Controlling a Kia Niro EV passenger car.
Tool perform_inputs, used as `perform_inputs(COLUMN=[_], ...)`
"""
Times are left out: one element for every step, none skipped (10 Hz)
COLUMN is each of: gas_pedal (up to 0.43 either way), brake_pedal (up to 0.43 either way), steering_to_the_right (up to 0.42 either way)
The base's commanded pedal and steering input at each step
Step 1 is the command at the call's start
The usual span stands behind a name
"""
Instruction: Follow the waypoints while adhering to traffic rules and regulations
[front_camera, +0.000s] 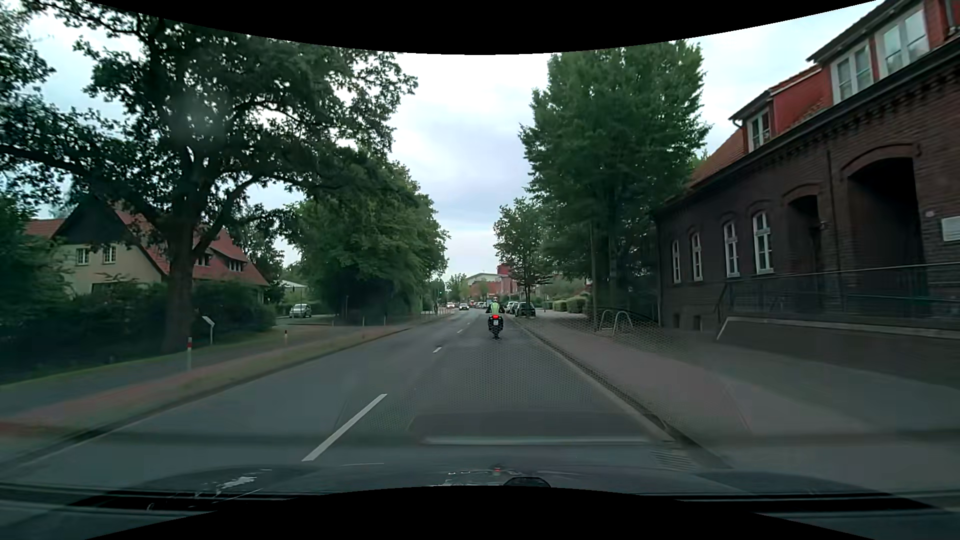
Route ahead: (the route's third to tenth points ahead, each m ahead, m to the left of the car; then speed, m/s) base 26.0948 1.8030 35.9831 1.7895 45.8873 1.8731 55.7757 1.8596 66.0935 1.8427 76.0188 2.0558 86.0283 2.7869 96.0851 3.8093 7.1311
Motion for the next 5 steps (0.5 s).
perform_inputs(gas_pedal=[0.169,0.169,0.169,0.169,0.169], brake_pedal=[0.0,0.0,0.0,0.0,0.0], steering_to_the_right=[0.004,0.004,0.004,0.004,0.004])
